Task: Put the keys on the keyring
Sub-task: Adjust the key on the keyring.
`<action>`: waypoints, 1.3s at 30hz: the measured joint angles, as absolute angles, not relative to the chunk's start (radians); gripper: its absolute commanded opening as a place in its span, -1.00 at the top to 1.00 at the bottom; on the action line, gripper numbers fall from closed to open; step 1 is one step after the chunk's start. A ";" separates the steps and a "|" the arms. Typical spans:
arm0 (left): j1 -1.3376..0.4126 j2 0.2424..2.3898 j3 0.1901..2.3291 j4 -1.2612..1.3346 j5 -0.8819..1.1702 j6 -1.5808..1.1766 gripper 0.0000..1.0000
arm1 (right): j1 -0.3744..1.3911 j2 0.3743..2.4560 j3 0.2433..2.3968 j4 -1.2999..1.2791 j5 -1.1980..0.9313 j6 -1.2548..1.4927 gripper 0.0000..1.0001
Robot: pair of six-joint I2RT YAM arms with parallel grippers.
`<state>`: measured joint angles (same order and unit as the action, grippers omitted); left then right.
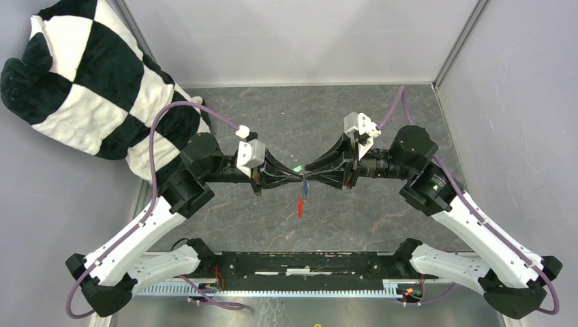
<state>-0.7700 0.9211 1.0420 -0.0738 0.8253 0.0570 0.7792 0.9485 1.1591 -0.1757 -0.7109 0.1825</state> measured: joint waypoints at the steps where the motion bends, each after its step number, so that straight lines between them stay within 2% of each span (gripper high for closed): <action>1: -0.770 0.921 1.043 -0.074 0.831 0.057 0.96 | 0.778 0.949 1.158 -0.173 -0.716 0.183 0.44; 8: -0.770 0.921 1.050 -0.075 0.850 0.057 0.96 | 0.778 0.950 1.144 -0.157 -0.740 0.187 0.61; 13: -0.770 0.923 1.051 -0.077 0.856 0.057 0.96 | 0.778 0.952 1.132 -0.141 -0.745 0.198 1.00; 18: -0.770 0.923 1.051 -0.086 0.868 0.058 0.95 | 0.778 0.952 1.115 -0.113 -0.760 0.212 1.00; 21: -0.769 0.923 1.053 -0.105 0.870 0.070 0.85 | 0.778 0.951 1.101 -0.099 -0.768 0.220 1.00; 23: -0.769 0.929 1.061 -0.134 0.874 0.089 0.60 | 0.778 0.951 1.097 -0.104 -0.771 0.221 1.00; 24: -0.769 0.934 1.068 -0.151 0.875 0.101 0.38 | 0.778 0.952 1.097 -0.110 -0.770 0.220 0.99; 25: -0.769 0.940 1.076 -0.169 0.875 0.118 0.25 | 0.778 0.953 1.097 -0.121 -0.767 0.218 1.00; 28: -0.770 0.957 1.103 -0.233 0.873 0.175 0.03 | 0.778 0.972 1.111 -0.195 -0.748 0.191 1.00; 34: -0.770 1.046 1.227 -0.492 0.853 0.368 -0.01 | 0.778 1.033 1.176 -0.397 -0.661 0.107 0.99; 39: -0.770 1.106 1.264 -0.648 0.810 0.501 0.07 | 0.778 1.045 1.206 -0.492 -0.622 0.054 1.00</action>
<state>-0.7700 1.1057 1.2636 -0.6476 0.8104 0.5007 0.7784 1.0454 1.2064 -0.4919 -0.6220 0.0544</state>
